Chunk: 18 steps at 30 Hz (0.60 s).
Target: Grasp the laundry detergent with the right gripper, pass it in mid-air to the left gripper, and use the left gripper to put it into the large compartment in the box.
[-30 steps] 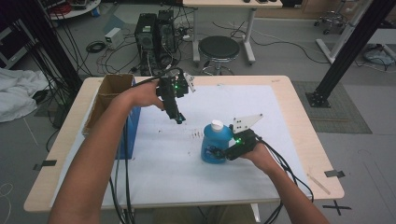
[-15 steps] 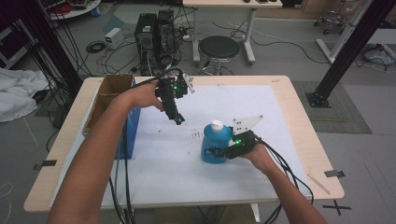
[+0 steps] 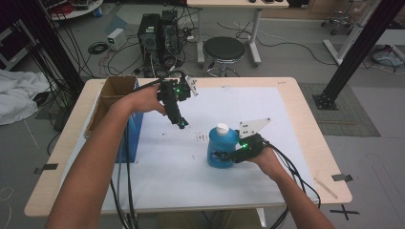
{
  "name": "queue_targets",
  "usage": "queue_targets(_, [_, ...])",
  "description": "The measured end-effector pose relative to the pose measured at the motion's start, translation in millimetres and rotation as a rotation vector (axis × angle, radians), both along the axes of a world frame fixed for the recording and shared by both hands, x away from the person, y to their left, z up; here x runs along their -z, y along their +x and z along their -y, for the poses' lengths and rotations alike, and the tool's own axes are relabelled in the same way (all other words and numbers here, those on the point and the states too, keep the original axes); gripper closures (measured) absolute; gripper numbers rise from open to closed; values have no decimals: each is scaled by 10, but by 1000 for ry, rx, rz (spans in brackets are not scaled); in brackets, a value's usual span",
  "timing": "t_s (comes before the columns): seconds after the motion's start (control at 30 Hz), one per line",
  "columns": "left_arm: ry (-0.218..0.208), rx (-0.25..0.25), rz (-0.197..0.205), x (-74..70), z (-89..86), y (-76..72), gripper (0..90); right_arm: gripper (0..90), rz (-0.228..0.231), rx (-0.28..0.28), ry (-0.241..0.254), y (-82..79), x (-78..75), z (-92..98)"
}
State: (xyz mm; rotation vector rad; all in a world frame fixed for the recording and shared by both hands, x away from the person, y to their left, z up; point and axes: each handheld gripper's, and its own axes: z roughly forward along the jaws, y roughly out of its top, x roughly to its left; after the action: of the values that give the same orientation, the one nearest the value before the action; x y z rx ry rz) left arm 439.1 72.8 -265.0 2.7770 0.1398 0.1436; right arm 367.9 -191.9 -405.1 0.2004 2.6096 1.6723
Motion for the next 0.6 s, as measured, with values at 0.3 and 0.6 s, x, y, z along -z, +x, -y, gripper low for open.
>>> queue_targets(0.3, [9,11,-4,-18,27,-75,22,447,21,29,2,-105,-211,128])
queue_targets(0.6, [21,14,-22,-58,44,-177,22,448,26,49,25,-199,-397,275])
